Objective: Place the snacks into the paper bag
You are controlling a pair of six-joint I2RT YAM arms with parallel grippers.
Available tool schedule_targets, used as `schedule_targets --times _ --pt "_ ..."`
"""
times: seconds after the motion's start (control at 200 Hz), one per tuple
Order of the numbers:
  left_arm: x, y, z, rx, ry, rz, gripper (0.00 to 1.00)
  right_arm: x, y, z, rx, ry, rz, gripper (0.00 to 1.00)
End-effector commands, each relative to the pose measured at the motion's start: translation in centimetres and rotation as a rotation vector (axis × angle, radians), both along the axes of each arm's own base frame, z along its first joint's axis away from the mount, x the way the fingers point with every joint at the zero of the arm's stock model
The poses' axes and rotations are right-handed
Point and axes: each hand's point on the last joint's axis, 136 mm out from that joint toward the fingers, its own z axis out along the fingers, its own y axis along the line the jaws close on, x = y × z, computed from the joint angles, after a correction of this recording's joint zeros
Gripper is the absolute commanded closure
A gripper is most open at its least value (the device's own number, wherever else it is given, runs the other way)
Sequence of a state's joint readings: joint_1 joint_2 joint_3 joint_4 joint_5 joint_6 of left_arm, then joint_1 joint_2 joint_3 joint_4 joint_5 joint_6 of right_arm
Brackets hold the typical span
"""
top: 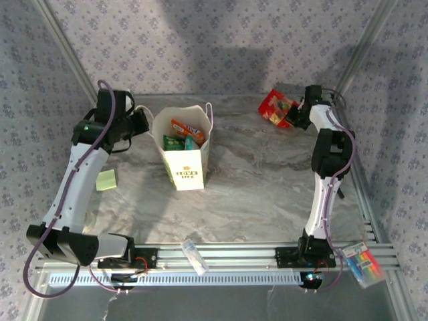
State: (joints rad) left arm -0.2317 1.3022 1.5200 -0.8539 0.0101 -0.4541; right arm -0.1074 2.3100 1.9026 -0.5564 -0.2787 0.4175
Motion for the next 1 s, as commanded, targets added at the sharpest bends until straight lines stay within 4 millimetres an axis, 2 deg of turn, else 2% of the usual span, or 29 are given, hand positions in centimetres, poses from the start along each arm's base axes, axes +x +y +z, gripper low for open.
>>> schedule_targets --times 0.0,0.21,0.31,0.47,0.595,0.71,0.884,0.999 --pt "-0.8 0.2 0.6 -0.001 -0.023 0.003 0.91 -2.8 2.2 0.5 0.026 0.028 0.094 1.0" --pt "-1.1 0.2 0.9 -0.008 -0.03 0.001 0.91 -7.6 4.1 -0.6 0.019 0.076 0.192 1.0" --pt "-1.1 0.1 0.9 -0.016 -0.032 0.001 0.91 -9.9 5.1 -0.4 0.014 0.093 0.245 1.0" --pt "-1.5 -0.2 1.4 -0.035 -0.045 -0.009 0.91 -13.4 6.2 0.8 0.006 0.098 0.308 1.0" --pt "-1.6 -0.1 1.5 -0.031 -0.049 -0.004 0.91 -15.0 6.9 1.9 -0.003 0.087 0.32 1.0" --pt "-1.7 -0.1 1.4 -0.03 -0.043 -0.007 0.91 -16.4 8.4 2.7 -0.015 0.072 0.362 1.0" --pt "-1.5 -0.2 1.5 -0.028 -0.049 -0.014 0.91 -19.9 11.1 3.9 -0.068 0.108 0.476 1.0" --pt "-1.4 -0.4 1.5 -0.034 -0.046 -0.021 0.91 -21.5 11.0 3.7 -0.12 0.146 0.486 1.0"
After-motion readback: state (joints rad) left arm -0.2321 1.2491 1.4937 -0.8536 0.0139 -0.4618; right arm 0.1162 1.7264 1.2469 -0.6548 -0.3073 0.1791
